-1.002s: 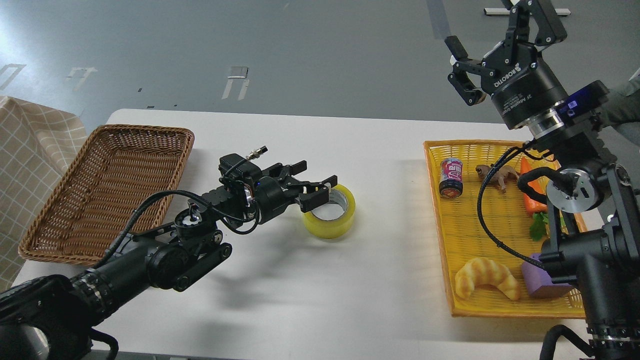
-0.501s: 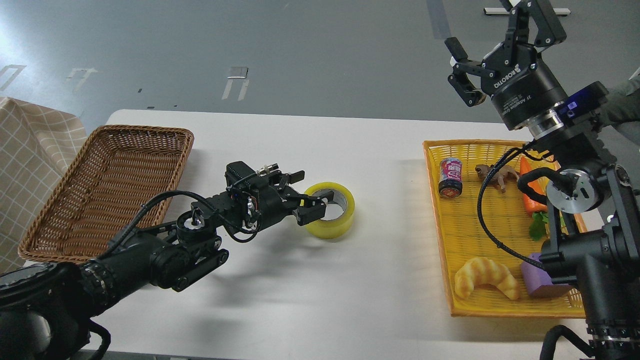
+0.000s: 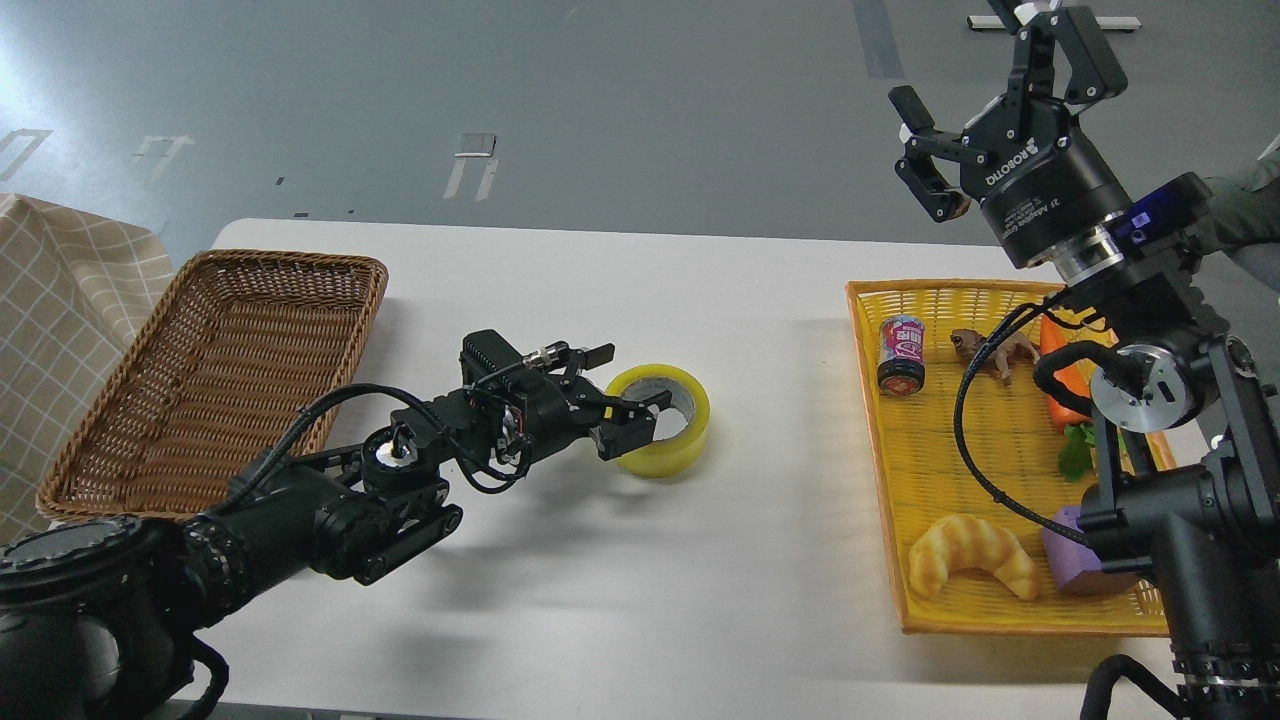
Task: Place and transfer tape with both arms
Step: 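Close the left gripper on the tape roll's rim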
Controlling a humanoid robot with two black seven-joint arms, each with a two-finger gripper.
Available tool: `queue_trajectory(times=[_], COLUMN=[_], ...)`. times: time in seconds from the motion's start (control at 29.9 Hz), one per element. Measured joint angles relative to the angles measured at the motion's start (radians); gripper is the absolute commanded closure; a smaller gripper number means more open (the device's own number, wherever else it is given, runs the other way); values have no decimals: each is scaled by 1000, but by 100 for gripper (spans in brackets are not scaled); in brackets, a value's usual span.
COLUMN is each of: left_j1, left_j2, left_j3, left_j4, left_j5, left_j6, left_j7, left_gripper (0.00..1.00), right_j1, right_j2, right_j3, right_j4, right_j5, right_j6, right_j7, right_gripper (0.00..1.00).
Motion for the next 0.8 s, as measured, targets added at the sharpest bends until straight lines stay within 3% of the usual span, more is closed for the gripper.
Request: queue_trajectory(times=[0.07,0.13,0.2,0.57,0.7,0.8], left_j1=[-2,-5,-8,-19,-19,-19], left_j2=[0,0,-1,-19,-21,-19], left_j3=[8,11,12,14,14,16], left_j4=[1,2,4,59,72,73], left_j5=[0,0,0,0,0,0], left_j6=[4,5,6,9,9,10], left_j7=[0,0,0,-5,-8,-19], left_gripper=[5,15,18,19,41,47], right_j1=[-5,-11,-14,-25,-26,-26], right_j2=[0,0,0,0,0,0], right_j3=[0,0,1,3,4,4], right_j4=[2,5,6,10,6,3], right_j5=[0,0,0,0,0,0], right_j6=[0,0,0,0,0,0], right_j7=[0,0,0,0,0,1], right_gripper=[1,1,1,1,1,1])
